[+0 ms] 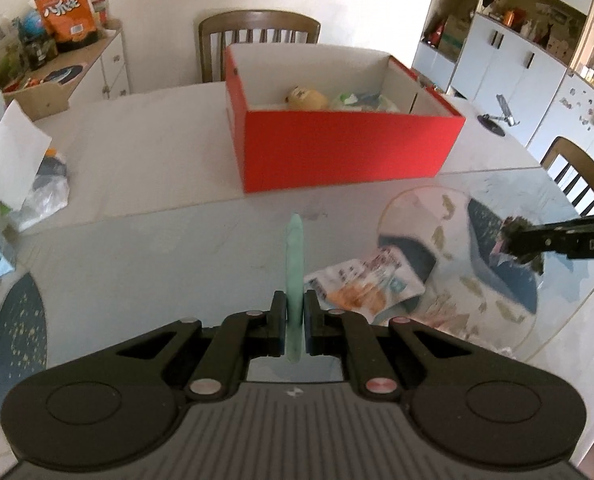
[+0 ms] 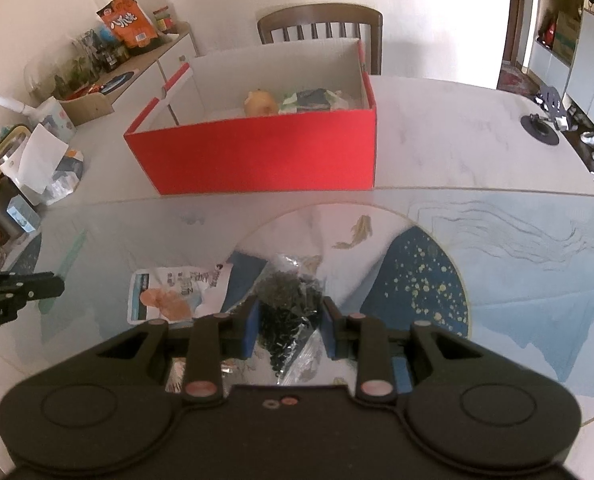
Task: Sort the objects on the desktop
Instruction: 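Carry the green stick and seaweed bag up over the red box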
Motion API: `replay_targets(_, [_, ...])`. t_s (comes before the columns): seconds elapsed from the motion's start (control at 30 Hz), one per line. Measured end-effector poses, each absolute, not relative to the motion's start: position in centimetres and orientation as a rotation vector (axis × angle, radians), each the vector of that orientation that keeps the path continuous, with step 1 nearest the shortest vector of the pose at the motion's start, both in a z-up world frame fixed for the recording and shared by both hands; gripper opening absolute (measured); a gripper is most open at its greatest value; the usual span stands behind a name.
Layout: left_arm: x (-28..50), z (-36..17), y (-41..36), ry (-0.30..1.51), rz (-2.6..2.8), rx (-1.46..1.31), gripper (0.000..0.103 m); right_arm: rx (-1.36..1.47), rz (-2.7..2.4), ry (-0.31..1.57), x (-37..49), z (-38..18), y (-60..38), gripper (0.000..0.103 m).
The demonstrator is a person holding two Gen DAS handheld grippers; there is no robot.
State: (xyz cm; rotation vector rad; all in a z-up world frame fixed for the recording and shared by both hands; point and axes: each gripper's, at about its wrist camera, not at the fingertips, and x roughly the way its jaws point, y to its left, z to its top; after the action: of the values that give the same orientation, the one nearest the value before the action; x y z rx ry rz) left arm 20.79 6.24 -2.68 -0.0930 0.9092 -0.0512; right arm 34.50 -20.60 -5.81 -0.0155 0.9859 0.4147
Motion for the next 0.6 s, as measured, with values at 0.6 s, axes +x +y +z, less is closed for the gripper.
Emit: replay_targets(0.6, [26.3, 1.1, 3.8, 0.839, -0.083, -0.065, 0.007, -0.047, 0.453, 0.905, 37.3, -2.4, -19.1, 0.031])
